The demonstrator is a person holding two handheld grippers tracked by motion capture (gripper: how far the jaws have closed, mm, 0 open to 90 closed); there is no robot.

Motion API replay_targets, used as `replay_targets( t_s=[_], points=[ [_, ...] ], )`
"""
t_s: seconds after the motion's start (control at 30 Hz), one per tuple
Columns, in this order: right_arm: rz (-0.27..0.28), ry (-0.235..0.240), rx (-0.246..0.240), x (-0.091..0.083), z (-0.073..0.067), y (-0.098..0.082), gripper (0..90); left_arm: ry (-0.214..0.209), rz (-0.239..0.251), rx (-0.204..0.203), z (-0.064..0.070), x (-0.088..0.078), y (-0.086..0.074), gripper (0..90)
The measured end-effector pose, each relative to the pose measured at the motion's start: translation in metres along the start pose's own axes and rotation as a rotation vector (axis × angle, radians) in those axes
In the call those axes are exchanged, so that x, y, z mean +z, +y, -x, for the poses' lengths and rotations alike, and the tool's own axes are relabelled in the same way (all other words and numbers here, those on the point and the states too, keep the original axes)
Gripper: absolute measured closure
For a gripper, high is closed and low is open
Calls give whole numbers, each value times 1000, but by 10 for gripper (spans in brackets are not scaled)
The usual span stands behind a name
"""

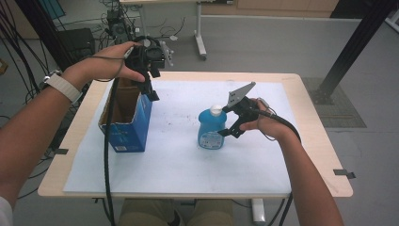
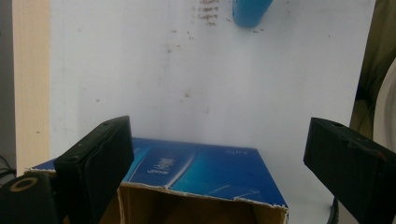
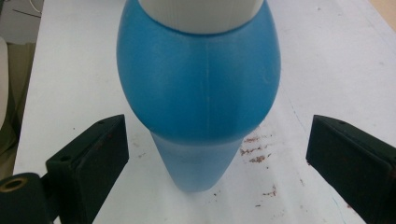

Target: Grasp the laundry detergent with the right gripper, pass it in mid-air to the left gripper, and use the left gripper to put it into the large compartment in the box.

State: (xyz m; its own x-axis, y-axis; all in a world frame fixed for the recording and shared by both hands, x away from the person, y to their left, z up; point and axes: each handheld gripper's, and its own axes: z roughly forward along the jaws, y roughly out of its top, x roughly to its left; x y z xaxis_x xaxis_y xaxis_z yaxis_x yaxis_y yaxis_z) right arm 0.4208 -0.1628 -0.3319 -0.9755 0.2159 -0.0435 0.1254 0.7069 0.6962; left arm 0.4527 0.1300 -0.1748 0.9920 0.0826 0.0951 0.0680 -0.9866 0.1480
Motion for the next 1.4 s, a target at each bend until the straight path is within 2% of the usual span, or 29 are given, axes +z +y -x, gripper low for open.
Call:
replay_targets(
  t_s=[0.8, 1.4],
  points=[
    [12, -3, -1, 1, 0, 0, 57, 2, 6, -7, 1, 0, 0, 88],
    [50, 16, 2, 14, -2, -5, 85, 0, 6, -7, 0, 1, 0, 89]
  ],
)
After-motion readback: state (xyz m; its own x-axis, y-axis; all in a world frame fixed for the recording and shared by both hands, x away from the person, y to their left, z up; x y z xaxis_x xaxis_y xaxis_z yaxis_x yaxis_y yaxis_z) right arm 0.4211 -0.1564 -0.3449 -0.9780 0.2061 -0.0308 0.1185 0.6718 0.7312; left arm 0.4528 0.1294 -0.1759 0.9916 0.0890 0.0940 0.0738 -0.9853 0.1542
